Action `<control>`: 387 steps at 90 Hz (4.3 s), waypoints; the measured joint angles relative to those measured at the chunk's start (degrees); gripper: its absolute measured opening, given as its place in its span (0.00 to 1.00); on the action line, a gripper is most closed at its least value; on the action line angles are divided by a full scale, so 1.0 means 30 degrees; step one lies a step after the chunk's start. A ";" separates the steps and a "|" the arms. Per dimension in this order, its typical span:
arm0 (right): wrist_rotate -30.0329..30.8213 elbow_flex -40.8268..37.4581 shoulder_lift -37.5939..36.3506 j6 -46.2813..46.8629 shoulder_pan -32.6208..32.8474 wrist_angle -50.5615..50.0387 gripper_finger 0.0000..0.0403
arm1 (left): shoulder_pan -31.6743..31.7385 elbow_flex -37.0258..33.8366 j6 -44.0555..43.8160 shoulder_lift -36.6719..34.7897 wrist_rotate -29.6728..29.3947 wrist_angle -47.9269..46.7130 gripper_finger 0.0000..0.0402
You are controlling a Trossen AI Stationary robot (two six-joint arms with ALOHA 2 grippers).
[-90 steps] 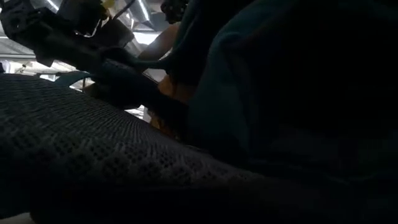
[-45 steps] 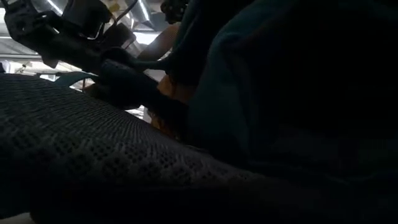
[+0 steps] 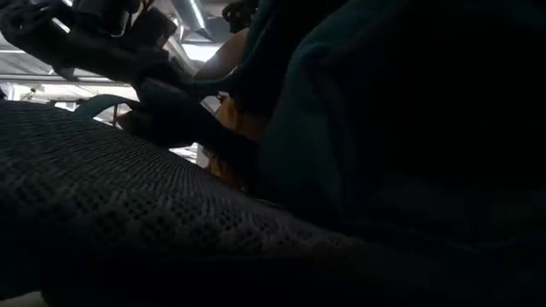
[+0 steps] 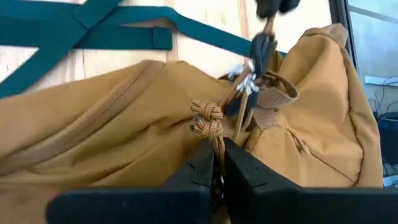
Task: Unpack backpack
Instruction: Open the brown backpack
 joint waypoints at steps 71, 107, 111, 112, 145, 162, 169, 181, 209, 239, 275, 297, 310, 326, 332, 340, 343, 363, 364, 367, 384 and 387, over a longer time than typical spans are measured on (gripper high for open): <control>0.2741 0.0001 0.0008 0.0014 0.0049 -0.0541 0.00 | -0.2538 -0.0001 -0.1063 -0.1504 -0.0322 -0.2541 0.00; 0.3403 -0.0006 -0.0025 -0.0007 0.0308 -0.0602 0.00 | -0.4177 -0.0015 -0.1637 -0.1504 -0.1830 -0.3478 0.00; 0.3620 -0.0015 -0.0130 -0.0100 0.0440 -0.0641 0.00 | -0.4177 -0.0022 -0.1663 -0.1504 -0.1981 -0.3632 0.00; 0.3675 -0.0020 -0.0174 -0.0118 0.0479 -0.0667 0.00 | -0.4177 -0.0022 -0.1667 -0.1503 -0.2019 -0.3655 0.00; 0.3961 -0.0043 -0.1297 -0.0146 0.1267 -0.0772 0.01 | -0.4192 -0.0029 -0.1550 -0.1482 -0.2183 -0.3671 0.00; 0.4034 -0.0042 -0.1318 -0.0072 0.1378 -0.1090 0.05 | -0.4190 -0.0045 -0.1275 -0.1481 -0.2353 -0.3770 0.00; 0.4099 -0.0040 -0.1332 0.0014 0.1398 -0.1429 0.06 | -0.4169 -0.0047 -0.1197 -0.1479 -0.2642 -0.3896 0.00; 0.4210 -0.0036 -0.1356 0.0160 0.1433 -0.2011 0.06 | -0.4134 -0.0050 -0.1063 -0.1476 -0.3137 -0.4111 0.00; 0.4810 -0.0028 -0.1479 0.1348 0.1886 -0.3227 0.16 | -0.4126 -0.0080 -0.1036 -0.1468 -0.3393 -0.4241 0.00; 0.4261 -0.0021 -0.1479 0.1551 0.2010 -0.2594 0.22 | -0.4348 -0.0080 -0.0292 -0.1844 -0.3286 -0.4640 0.02; 0.4058 -0.0021 -0.1479 0.1865 0.2002 -0.2544 0.22 | -0.6326 -0.0073 -0.2130 -0.2376 -0.2791 -0.6883 0.36; 0.4041 -0.0021 -0.1472 0.1858 0.1988 -0.2318 0.22 | -0.6057 -0.0066 -0.4084 0.0732 -0.2730 -0.5810 0.41; 0.4041 -0.0013 -0.1472 0.1800 0.1988 -0.2062 0.22 | -0.5162 -0.0058 -0.4537 0.3151 -0.2727 -0.3364 0.41; 0.4031 -0.0013 -0.1464 0.1800 0.1995 -0.2080 0.22 | -0.3933 -0.0051 -0.5692 0.5499 -0.2101 -0.1861 0.41; 0.4027 -0.0013 -0.1457 0.1792 0.1995 -0.2091 0.22 | -0.3538 -0.0051 -0.6017 0.6145 -0.1561 -0.1254 0.41; 0.4026 -0.0013 -0.1457 0.1792 0.1995 -0.2083 0.22 | -0.3183 -0.0044 -0.6355 0.6870 -0.0657 -0.0466 0.41; 0.4025 -0.0013 -0.1456 0.1791 0.1995 -0.2081 0.22 | -0.3152 -0.0044 -0.6388 0.6942 -0.0514 -0.0358 0.41; 0.4020 -0.0013 -0.1450 0.1785 0.1995 -0.2069 0.22 | -0.2946 -0.0044 -0.6606 0.7426 0.0436 0.0362 0.41; 0.4020 -0.0013 -0.1450 0.1785 0.1995 -0.2068 0.22 | -0.2941 -0.0044 -0.6596 0.7436 0.0452 0.0449 0.41; 0.4014 -0.0013 -0.1450 0.1785 0.1992 -0.2058 0.22 | -0.2938 -0.0044 -0.6572 0.7443 0.0469 0.0751 0.41; 0.4011 -0.0013 -0.1450 0.1785 0.2002 -0.1902 0.22 | -0.2501 -0.0044 -0.6555 0.7443 0.0471 0.0836 0.41; 0.3991 -0.0013 -0.1450 0.1785 0.2002 -0.1833 0.22 | -0.2390 -0.0044 -0.6555 0.7443 0.0471 0.0821 0.41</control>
